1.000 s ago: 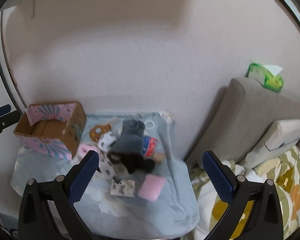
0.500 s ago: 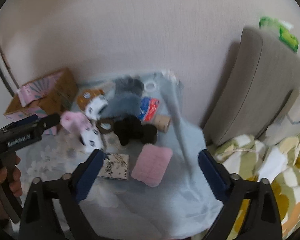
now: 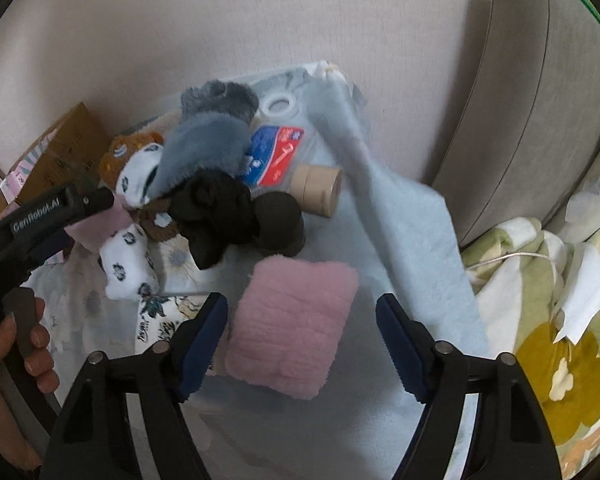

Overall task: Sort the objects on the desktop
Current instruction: 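Grasp the pink fuzzy slipper with left tool while right tool grasps the pink fuzzy pad, then carry the pink slipper and pink pad with both tools over the cardboard box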

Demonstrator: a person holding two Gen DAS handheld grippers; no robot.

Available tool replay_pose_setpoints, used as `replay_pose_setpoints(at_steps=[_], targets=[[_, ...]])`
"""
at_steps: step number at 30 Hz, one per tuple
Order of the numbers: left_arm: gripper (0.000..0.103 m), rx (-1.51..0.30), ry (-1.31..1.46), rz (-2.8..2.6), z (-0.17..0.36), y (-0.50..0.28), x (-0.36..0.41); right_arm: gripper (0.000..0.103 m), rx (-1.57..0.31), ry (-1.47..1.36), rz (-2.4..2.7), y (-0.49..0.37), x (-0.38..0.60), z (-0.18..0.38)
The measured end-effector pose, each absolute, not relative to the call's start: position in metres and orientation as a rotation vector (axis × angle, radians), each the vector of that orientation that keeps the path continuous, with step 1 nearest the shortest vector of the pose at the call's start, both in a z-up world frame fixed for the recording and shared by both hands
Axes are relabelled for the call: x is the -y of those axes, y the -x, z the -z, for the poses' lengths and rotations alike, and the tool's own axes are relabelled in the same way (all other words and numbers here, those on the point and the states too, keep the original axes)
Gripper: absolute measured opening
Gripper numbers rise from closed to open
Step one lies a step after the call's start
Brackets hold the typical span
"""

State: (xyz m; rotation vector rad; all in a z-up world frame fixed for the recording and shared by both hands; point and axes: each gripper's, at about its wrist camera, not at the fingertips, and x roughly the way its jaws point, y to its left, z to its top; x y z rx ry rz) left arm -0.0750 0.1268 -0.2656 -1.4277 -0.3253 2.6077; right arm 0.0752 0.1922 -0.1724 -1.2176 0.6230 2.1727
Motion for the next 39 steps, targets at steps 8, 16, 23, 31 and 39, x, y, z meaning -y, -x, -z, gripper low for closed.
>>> replay_pose_setpoints(at_steps=[8, 16, 23, 31, 39], targets=[[0.037, 0.382, 1.397, -2.572, 0.269, 0.075, -0.124, 0.043, -0.631, 1.257, -2.189, -0.074, -0.191, 0.182], [0.025, 0.343, 1.347, -2.549, 0.261, 0.066, -0.127, 0.036, -0.603, 1.229, -2.206, -0.080, -0.185, 0.176], [0.024, 0.300, 1.320, -2.529, 0.243, 0.060, -0.124, 0.035, -0.569, 1.161, -2.225, -0.088, -0.176, 0.158], [0.024, 0.243, 1.254, -2.481, 0.186, 0.053, -0.104, 0.035, -0.554, 1.134, -2.239, -0.081, -0.170, 0.124], [0.024, 0.097, 1.139, -2.444, 0.116, 0.054, -0.081, 0.035, -0.487, 1.046, -2.308, -0.060, -0.164, 0.068]])
